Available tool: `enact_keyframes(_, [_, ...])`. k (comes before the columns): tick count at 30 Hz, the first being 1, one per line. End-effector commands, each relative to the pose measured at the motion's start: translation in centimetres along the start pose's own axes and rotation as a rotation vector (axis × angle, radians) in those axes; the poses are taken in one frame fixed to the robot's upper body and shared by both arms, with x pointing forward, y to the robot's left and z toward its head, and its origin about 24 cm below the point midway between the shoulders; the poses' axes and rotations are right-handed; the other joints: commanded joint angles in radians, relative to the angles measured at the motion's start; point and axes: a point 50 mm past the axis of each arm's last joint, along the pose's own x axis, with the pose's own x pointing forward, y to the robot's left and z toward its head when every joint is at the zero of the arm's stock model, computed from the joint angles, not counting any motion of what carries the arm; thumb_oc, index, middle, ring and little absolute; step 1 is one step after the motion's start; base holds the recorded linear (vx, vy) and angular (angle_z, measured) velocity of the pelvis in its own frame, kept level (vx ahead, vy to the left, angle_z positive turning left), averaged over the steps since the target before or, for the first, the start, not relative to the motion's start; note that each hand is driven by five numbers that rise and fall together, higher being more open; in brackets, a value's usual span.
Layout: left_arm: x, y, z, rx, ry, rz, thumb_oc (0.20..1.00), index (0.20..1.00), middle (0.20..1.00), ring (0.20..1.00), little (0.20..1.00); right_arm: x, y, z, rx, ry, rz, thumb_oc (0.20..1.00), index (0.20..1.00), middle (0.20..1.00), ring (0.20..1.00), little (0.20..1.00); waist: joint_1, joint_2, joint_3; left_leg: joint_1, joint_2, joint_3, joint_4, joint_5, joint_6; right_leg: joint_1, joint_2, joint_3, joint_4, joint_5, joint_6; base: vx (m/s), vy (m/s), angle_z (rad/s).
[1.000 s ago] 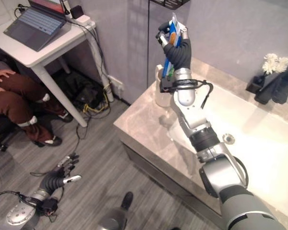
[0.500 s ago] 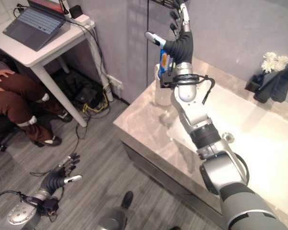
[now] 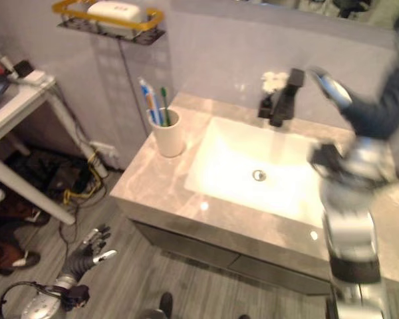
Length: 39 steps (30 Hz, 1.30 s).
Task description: Put brush and paste in cup on sink, flatten towel.
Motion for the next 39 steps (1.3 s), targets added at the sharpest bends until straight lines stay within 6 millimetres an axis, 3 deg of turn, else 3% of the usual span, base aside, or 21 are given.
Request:
enact_keyframes(1, [0.0, 0.9, 1.4, 0.127, -0.071, -0.01, 1.0, 1.0, 1.0, 1.0, 1.0, 2.5, -1.1, 1.3, -0.129, -0.207, -0.061, 1.0, 1.0, 1.0, 1.0, 1.0, 0.01, 0.006, -0.014, -0.019, 0.027, -0.064, -0.029, 0.009, 0.004, 0.076, -0.029, -0.018, 0.0, -0.011, 0.06, -0.02, -0.016, -0.38])
enact_keyframes(2, [-0.1, 0.9, 1.1, 0.145, -0.061, -0.005, 1.0, 1.0, 1.0, 1.0, 1.0, 2.4, -2.8, 0.5, -0.206, -0.183, -0.123, 1.0, 1.0, 1.0, 1.0, 1.0, -0.003, 0.01, -0.017, -0.016, 0.031, -0.058, -0.029, 0.007, 0.004, 0.072, -0.028, -0.01, 0.0, -0.013, 0.061, -0.04, -0.003, -0.32])
enact_keyframes(3, [-0.5, 1.2, 0.7, 0.168, -0.052, 0.029, 1.0, 1.0, 1.0, 1.0, 1.0, 1.6, -5.7, -0.2, -0.357, -0.159, -0.198, 1.0, 1.0, 1.0, 1.0, 1.0, -0.033, 0.018, -0.017, -0.012, 0.034, -0.048, -0.029, 0.006, 0.006, 0.06, -0.025, 0.012, 0.0, -0.013, 0.062, -0.01, -0.014, -0.23])
enact_keyframes(5, [-0.7, 1.2, 0.4, 0.163, -0.048, 0.064, 1.0, 1.0, 1.0, 1.0, 1.0, 0.1, -8.4, -2.0, -0.393, -0.039, -0.363, 1.0, 1.0, 1.0, 1.0, 1.0, -0.053, 0.031, -0.017, -0.001, 0.041, -0.036, -0.029, -0.006, 0.005, 0.055, -0.023, 0.03, 0.0, -0.021, 0.064, -0.01, -0.017, -0.2])
enact_keyframes(8, [-0.9, 1.2, 0.4, 0.151, -0.056, 0.096, 1.0, 1.0, 1.0, 1.0, 1.0, -1.4, -10.0, -3.5, -0.435, 0.056, -0.437, 1.0, 1.0, 1.0, 1.0, 1.0, -0.064, 0.035, -0.019, -0.001, 0.042, -0.024, -0.029, 0.002, 0.008, 0.042, -0.023, 0.047, 0.0, -0.016, 0.06, -0.05, -0.014, -0.32])
enact_keyframes(9, [-0.9, 1.3, 1.1, 0.129, -0.097, 0.131, 0.84, 0.84, 0.84, 0.84, 0.84, -3.7, -11.9, -5.3, -0.502, 0.199, -0.488, 1.0, 1.0, 1.0, 1.0, 1.0, -0.078, 0.043, -0.015, 0.005, 0.048, -0.016, -0.029, 0.0, 0.006, 0.04, -0.018, 0.058, 0.0, -0.019, 0.056, -0.03, -0.049, -0.1])
enact_keyframes(10, [-0.9, 1.5, 2.0, 0.123, -0.138, 0.138, 0.2, 0.2, 0.2, 0.2, 0.2, -5.6, -13.8, -7.2, -0.582, 0.33, -0.518, 1.0, 1.0, 1.0, 1.0, 1.0, -0.082, 0.044, -0.016, 0.009, 0.051, -0.013, -0.029, -0.001, 0.006, 0.041, -0.015, 0.063, 0.0, -0.021, 0.054, -0.01, -0.041, -0.11])
enact_keyframes(12, [-0.7, 1.3, 3.9, 0.128, -0.222, 0.103, 0.2, 0.2, 0.2, 0.2, 0.2, -9.0, -15.8, -10.1, -0.66, 0.545, -0.568, 1.0, 1.0, 1.0, 1.0, 1.0, -0.089, 0.051, -0.016, 0.016, 0.057, -0.012, -0.029, -0.007, 0.001, 0.045, -0.01, 0.068, 0.0, -0.028, 0.053, -0.02, -0.025, -0.12])
enact_keyframes(13, [-0.8, 1.4, 3.9, 0.128, -0.222, 0.105, 0.2, 0.2, 0.2, 0.2, 0.2, -8.9, -15.9, -10.2, -0.657, 0.545, -0.569, 1.0, 1.0, 1.0, 1.0, 1.0, -0.089, 0.049, -0.016, 0.013, 0.056, -0.011, -0.029, 0.001, 0.002, 0.041, -0.011, 0.069, 0.0, -0.023, 0.051, -0.02, -0.034, -0.08])
enact_keyframes(14, [-0.6, 1.3, 6.5, 0.194, -0.334, 0.075, 0.2, 0.2, 0.2, 0.2, 0.2, -13.4, -17.1, -12.6, -0.669, 0.798, -0.6, 1.0, 1.0, 1.0, 1.0, 1.0, -0.094, 0.054, -0.015, 0.023, 0.061, -0.008, -0.029, -0.009, -0.003, 0.046, -0.004, 0.076, 0.0, -0.029, 0.051, -0.05, -0.021, -0.06])
enact_keyframes(16, [-0.5, 1.4, 8.0, 0.117, -0.411, 0.097, 0.2, 0.2, 0.2, 0.2, 0.2, -16.5, -17.0, -14.3, -0.653, 1.004, -0.551, 1.0, 1.0, 1.0, 1.0, 1.0, -0.099, 0.054, -0.012, 0.028, 0.064, 0.001, -0.029, -0.001, -0.004, 0.043, -0.001, 0.089, 0.0, -0.023, 0.043, -0.04, -0.015, -0.1])
enact_keyframes(18, [-0.2, 1.3, 9.3, 0.083, -0.473, 0.11, 0.2, 0.2, 0.2, 0.2, 0.2, -20.1, -16.7, -15.2, -0.627, 1.205, -0.498, 1.0, 1.0, 1.0, 1.0, 1.0, -0.1, 0.057, -0.01, 0.034, 0.063, 0.003, -0.029, 0.0, -0.004, 0.042, 0.001, 0.095, 0.0, -0.022, 0.039, -0.03, 0.008, -0.17])
enact_keyframes(21, [0.3, 0.7, 11.0, 0.027, -0.561, 0.096, 0.2, 0.2, 0.2, 0.2, 0.2, -27.6, -15.4, -15.4, -0.576, 1.605, -0.356, 1.0, 1.0, 1.0, 1.0, 1.0, -0.09, 0.056, -0.006, 0.052, 0.059, 0.005, -0.029, -0.011, -0.006, 0.061, 0.001, 0.089, 0.0, -0.029, 0.036, -0.01, 0.005, -0.06])
enact_keyframes(23, [0.2, 0.4, 12.1, 0.024, -0.616, 0.079, 0.2, 0.2, 0.2, 0.2, 0.2, -30.4, -14.0, -15.0, -0.522, 1.75, -0.288, 1.0, 1.0, 1.0, 1.0, 1.0, -0.079, 0.053, -0.006, 0.053, 0.05, 0.0, -0.029, -0.011, -0.001, 0.067, -0.007, 0.079, 0.0, -0.023, 0.036, 0.0, 0.0, 0.0])
enact_keyframes(24, [0.2, 0.4, 12.1, 0.025, -0.616, 0.08, 0.2, 0.2, 0.2, 0.2, 0.2, -30.4, -14.0, -15.0, -0.518, 1.751, -0.286, 1.0, 1.0, 1.0, 1.0, 1.0, -0.081, 0.052, -0.004, 0.054, 0.049, 0.0, -0.029, -0.011, -0.001, 0.068, -0.009, 0.079, 0.0, -0.024, 0.037, 0.01, 0.043, 0.03])
enact_keyframes(27, [0.5, -0.4, 12.7, -0.01, -0.642, 0.01, 0.2, 0.2, 0.2, 0.2, 0.2, -34.6, -11.7, -13.6, -0.429, 1.962, -0.069, 1.0, 1.0, 1.0, 1.0, 1.0, -0.056, 0.036, 0.014, 0.062, 0.024, -0.012, 0.017, -0.039, 0.012, 0.101, -0.031, 0.059, 0.004, -0.022, 0.04, 0.0, 0.06, 0.04])
enact_keyframes(29, [0.6, -0.4, 12.6, 0.0, -0.636, 0.005, 0.2, 0.2, 0.2, 0.2, 0.2, -34.5, -11.8, -13.6, -0.428, 1.959, -0.08, 1.0, 1.0, 1.0, 1.0, 1.0, -0.057, 0.028, 0.019, 0.044, 0.015, -0.019, 0.043, -0.046, 0.017, 0.101, -0.039, 0.053, 0.007, -0.017, 0.04, -0.04, 0.035, 0.08])
enact_keyframes(32, [0.8, -0.9, 13.8, 0.18, -0.661, -0.079, 0.2, 0.2, 0.2, 0.2, 0.2, -35.9, -11.2, -12.9, -0.431, 2.023, 0.135, 1.0, 1.0, 1.0, 1.0, 1.0, -0.043, 0.007, 0.047, 0.004, -0.016, -0.05, 0.108, -0.084, 0.032, 0.1, -0.078, 0.031, 0.08, -0.003, 0.048, -0.05, 0.147, 0.39])
enact_keyframes(39, [1.1, -1.8, 13.6, 0.174, -0.628, -0.182, 0.2, 0.2, 0.2, 0.2, 0.2, -36.2, -11.4, -12.6, -0.429, 2.04, 0.196, 1.0, 1.0, 1.0, 1.0, 1.0, -0.054, -0.009, 0.064, -0.012, -0.069, -0.085, 0.124, -0.097, 0.07, 0.05, -0.133, 0.068, 0.223, 0.088, 0.059, -0.01, 0.147, 0.3])
